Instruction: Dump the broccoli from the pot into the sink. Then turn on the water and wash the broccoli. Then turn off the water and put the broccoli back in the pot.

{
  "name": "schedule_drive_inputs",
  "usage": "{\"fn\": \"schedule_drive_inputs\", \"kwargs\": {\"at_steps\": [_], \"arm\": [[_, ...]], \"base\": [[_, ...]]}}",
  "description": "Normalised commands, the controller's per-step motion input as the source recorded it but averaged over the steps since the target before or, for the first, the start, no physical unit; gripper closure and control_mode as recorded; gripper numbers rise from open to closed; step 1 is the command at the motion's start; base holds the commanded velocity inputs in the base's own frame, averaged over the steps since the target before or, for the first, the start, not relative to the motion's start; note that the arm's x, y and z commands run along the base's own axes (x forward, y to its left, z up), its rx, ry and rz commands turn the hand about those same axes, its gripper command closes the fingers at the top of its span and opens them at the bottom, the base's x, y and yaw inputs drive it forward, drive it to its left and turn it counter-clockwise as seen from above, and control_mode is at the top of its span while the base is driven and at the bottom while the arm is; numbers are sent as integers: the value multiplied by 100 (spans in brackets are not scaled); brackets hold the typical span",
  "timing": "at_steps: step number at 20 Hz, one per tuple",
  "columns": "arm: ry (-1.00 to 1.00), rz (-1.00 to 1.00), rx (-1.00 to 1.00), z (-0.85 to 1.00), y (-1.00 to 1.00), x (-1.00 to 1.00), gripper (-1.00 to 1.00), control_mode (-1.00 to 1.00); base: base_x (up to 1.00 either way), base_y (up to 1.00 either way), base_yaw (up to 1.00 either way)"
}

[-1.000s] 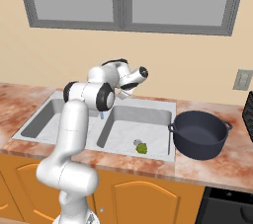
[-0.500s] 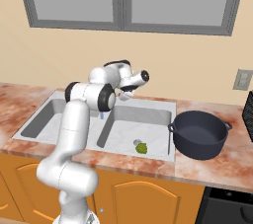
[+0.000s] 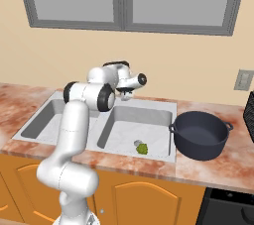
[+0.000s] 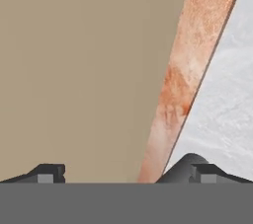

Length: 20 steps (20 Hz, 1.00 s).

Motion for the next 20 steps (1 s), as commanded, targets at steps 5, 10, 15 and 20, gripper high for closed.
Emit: {"fn": "schedule_drive_inputs", "kwargs": {"at_steps": [5, 10, 15, 20], "arm": [[-31, 0, -23, 49, 65, -9, -100, -100], [-9, 2, -6, 55, -24, -4, -100, -100], [-1, 10, 7, 50, -100, -4, -100, -100], [-6, 5, -1, 71, -59, -56, -100, -100]], "base": [[0, 0, 0], [0, 0, 0], [0, 0, 0], [0, 0, 0]]}}
